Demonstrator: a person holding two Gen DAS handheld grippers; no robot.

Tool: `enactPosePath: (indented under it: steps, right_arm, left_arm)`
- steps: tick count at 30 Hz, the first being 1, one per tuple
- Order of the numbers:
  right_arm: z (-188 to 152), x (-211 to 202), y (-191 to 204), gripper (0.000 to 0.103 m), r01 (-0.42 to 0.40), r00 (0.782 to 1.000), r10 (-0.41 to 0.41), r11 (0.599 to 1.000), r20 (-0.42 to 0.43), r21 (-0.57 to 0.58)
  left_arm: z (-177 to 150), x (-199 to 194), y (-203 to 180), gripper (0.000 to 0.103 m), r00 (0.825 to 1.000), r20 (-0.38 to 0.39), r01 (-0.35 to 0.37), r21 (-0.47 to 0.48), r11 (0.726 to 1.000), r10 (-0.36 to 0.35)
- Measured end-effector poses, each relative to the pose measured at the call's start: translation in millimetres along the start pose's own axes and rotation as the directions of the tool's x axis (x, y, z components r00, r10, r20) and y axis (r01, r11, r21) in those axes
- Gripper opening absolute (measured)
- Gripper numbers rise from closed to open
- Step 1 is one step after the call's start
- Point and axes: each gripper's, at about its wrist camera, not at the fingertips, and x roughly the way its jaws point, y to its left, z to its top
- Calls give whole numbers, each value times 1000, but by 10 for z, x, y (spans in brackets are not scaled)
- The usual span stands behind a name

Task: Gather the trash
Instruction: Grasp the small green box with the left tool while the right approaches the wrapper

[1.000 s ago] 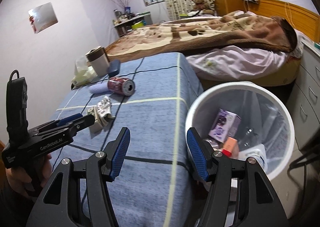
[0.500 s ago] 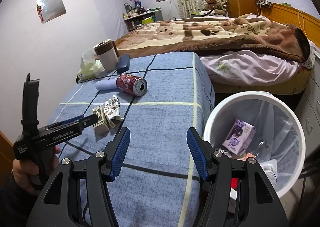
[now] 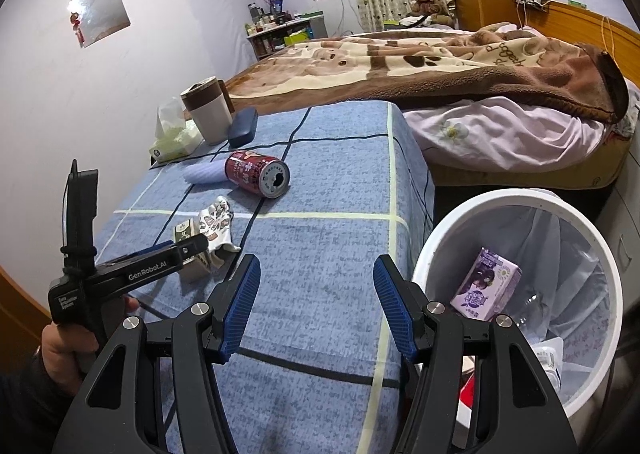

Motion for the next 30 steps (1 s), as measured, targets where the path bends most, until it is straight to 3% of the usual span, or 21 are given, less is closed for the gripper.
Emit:
enactPosePath:
  steps: [10, 13, 15, 16, 26, 30]
  right_arm:
    - [78, 47, 86, 61, -28, 1000, 27, 999, -2, -34]
    - [112, 86, 110, 61, -33, 999, 33, 998, -12, -51]
    - [144, 110, 125, 61, -46, 999, 44, 996, -19, -70]
    - [165, 124, 137, 61, -49, 999, 47, 996, -21, -78]
    - [431, 431, 382, 61, -88, 995, 75, 966, -62, -241]
    - [547, 686, 473, 70, -79, 994, 53, 949, -93, -306]
  left_arm:
    - [-68, -81, 178, 62, 999, -1, -36, 24, 999, 36]
    - [-63, -83, 222, 48, 999, -2, -47, 24, 999, 47]
    - [-62, -56, 247, 33, 998, -17, -59, 28, 998, 60]
    - [-64, -39, 262, 32, 998, -25, -63, 28, 998, 64]
    - [-9, -74, 393, 31, 999, -9, -38, 46, 998, 38]
    - [41, -103, 469, 31, 999, 3, -39, 44, 998, 39]
